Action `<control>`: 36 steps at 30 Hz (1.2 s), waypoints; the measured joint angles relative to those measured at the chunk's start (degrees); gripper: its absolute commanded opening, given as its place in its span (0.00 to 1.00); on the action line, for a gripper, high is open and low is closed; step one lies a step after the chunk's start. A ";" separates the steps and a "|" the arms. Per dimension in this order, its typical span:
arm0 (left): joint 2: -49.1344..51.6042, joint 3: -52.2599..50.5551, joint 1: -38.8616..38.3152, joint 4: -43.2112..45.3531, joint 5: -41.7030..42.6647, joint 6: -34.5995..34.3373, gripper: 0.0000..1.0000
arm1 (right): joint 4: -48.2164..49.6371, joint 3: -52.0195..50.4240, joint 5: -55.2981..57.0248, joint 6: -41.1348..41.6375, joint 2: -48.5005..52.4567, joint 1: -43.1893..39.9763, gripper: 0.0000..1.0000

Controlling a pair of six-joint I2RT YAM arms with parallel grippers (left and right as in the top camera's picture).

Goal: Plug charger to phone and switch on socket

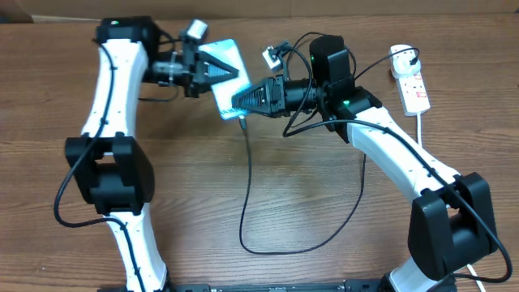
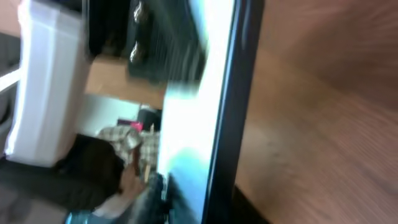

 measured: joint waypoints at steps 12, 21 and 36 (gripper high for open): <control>0.00 0.00 -1.22 0.11 -2.10 0.26 0.04 | 0.07 0.04 3.15 0.02 0.00 -1.09 0.40; 0.00 0.00 -0.74 0.79 -6.40 0.26 0.04 | -0.74 0.04 0.46 -0.63 0.00 -6.51 0.50; 0.00 0.00 0.02 4.11 -23.71 0.48 0.04 | -25.44 0.24 5.92 -15.32 0.04 -10.43 0.57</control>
